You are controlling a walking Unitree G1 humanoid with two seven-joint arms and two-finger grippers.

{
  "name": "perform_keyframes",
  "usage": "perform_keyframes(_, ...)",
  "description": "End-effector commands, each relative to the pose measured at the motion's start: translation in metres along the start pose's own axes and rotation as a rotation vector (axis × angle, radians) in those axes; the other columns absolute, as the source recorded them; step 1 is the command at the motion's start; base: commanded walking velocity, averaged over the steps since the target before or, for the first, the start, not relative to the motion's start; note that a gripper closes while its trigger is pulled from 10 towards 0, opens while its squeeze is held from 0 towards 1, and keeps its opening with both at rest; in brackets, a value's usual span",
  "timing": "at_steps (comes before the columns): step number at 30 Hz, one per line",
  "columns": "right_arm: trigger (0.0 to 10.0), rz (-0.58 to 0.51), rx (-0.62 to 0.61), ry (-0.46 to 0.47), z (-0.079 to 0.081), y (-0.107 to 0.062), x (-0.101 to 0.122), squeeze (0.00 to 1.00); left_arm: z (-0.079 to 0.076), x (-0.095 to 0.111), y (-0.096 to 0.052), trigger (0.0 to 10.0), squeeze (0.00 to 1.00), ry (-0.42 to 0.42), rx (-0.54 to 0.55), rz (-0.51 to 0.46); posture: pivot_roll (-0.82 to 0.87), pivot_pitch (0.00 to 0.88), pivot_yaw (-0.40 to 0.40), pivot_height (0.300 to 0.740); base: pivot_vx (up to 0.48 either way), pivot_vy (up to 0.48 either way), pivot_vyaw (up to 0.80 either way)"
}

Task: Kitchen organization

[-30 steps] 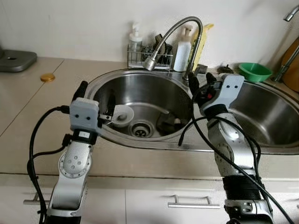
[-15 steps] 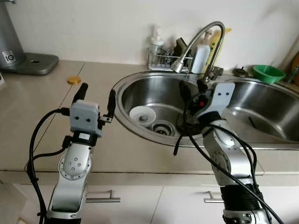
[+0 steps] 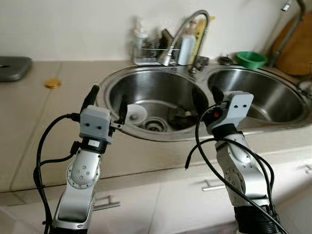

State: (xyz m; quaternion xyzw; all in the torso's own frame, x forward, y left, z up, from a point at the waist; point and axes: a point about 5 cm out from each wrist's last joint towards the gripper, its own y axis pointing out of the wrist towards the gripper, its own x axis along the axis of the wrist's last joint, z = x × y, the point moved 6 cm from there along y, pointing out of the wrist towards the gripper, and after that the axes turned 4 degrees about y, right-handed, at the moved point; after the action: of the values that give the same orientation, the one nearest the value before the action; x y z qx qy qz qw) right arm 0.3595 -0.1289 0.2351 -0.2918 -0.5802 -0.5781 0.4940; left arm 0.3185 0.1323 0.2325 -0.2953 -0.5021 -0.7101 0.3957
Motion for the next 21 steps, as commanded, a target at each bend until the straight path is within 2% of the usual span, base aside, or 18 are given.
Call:
perform_keyframes(1,10.0,-0.033,-0.031,-0.023,-0.008,-0.004,0.008,0.0,-0.007,0.004,0.001,10.0,0.0,-0.008,-0.023,-0.02,0.04,0.0,-0.055,0.74,0.0,-0.48,-0.8)
perform_keyframes(11,10.0,-0.006,-0.052,-0.063,-0.011,-0.012,-0.001,0.0,-0.009,0.006,0.001,10.0,0.0,-0.013,-0.038,-0.032,0.04,0.0,-0.052,0.74,0.0,-0.457,-0.8)
perform_keyframes(13,10.0,0.0,-0.057,-0.069,-0.013,-0.014,-0.002,0.0,-0.009,0.007,0.0,10.0,0.0,-0.033,-0.032,-0.043,0.04,0.0,-0.052,0.74,0.0,0.0,-0.8)
perform_keyframes(17,10.0,0.021,-0.087,-0.088,-0.02,-0.018,-0.007,0.0,-0.013,-0.006,-0.002,10.0,0.0,-0.042,-0.049,0.03,0.03,0.0,-0.049,0.74,0.0,0.0,-0.8)
perform_keyframes(18,10.0,0.035,-0.101,-0.099,-0.024,-0.021,-0.01,0.0,-0.015,-0.012,-0.004,10.0,0.0,-0.071,-0.054,0.056,0.03,0.0,-0.048,0.74,0.0,0.428,-0.8)
perform_keyframes(21,10.0,0.05,-0.112,-0.108,-0.028,-0.024,-0.014,0.0,-0.016,-0.014,-0.006,10.0,0.0,-0.084,-0.058,0.059,0.03,0.0,-0.049,0.74,0.0,0.445,-0.8)
